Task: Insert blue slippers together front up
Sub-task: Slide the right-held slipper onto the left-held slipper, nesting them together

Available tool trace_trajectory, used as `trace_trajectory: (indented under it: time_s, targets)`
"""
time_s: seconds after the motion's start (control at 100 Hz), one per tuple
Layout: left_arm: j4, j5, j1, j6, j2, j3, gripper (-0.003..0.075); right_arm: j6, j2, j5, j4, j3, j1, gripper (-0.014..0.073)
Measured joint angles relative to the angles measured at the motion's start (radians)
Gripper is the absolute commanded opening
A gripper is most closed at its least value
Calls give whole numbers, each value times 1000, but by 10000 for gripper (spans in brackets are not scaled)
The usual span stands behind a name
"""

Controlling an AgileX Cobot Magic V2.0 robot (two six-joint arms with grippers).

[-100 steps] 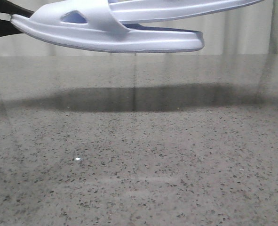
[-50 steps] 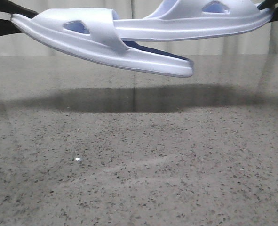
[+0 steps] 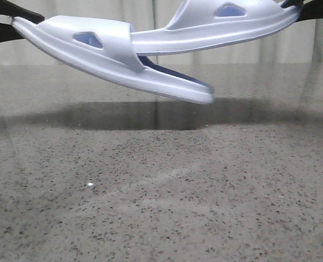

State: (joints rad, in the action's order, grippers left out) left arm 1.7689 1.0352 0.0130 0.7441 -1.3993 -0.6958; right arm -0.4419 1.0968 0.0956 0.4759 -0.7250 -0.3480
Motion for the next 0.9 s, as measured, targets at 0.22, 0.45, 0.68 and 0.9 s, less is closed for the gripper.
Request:
trace_trajectory:
  time_s: [0.22, 0.45, 0.68, 0.9]
  targets:
    - [1, 7, 0, 0, 0, 0, 16, 0, 11, -4, 0, 0, -1, -101]
    - [2, 19, 0, 0, 0, 0, 16, 0, 48, -4, 0, 0, -1, -101]
    - [4, 24, 0, 0, 0, 0, 16, 0, 76, -2, 0, 0, -1, -101]
    - [6, 26, 0, 0, 0, 0, 16, 0, 92, -2, 0, 0, -7, -101]
